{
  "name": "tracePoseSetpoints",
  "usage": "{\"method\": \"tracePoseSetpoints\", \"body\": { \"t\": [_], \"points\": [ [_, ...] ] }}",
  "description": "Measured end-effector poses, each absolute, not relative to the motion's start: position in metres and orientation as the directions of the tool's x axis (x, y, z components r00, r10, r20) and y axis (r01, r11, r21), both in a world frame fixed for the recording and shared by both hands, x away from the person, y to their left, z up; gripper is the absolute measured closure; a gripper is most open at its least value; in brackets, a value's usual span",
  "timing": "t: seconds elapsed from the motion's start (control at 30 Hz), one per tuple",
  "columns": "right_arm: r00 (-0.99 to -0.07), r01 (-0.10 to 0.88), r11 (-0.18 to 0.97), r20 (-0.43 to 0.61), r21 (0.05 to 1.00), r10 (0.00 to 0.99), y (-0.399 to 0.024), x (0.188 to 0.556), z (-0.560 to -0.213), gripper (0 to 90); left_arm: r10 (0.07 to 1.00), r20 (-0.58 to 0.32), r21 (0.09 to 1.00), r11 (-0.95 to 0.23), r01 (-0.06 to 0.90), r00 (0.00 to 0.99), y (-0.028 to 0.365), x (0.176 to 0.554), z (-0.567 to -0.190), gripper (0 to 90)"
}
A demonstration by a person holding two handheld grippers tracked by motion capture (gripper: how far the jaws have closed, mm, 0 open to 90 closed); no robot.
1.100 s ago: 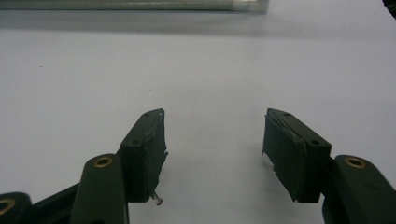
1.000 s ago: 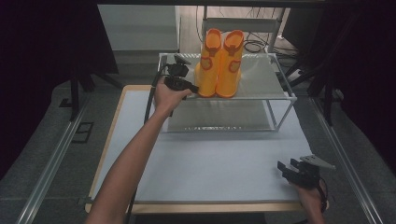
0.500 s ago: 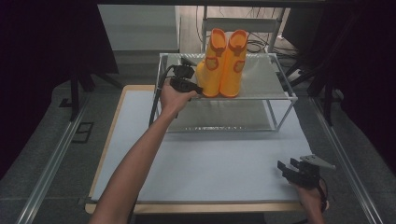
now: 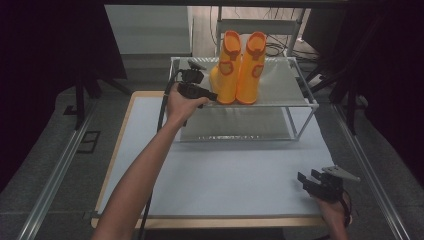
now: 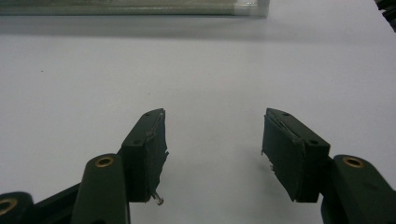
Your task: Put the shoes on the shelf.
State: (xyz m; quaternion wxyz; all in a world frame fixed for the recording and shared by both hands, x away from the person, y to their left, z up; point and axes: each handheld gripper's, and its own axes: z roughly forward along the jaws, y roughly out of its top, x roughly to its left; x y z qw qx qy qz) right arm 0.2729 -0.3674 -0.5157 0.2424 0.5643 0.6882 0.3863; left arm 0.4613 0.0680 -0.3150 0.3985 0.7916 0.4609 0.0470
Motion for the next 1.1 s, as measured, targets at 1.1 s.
{"method": "tracePoseSetpoints", "body": {
  "t": [1.1],
  "points": [
    [-0.262,0.593,0.090,0.087,0.800,0.961,-0.362,0.275,-0.519,39.7,0.643,-0.274,0.740,-0.334,0.584,0.715,0.129,0.359,-0.315,46.6]
  ]
}}
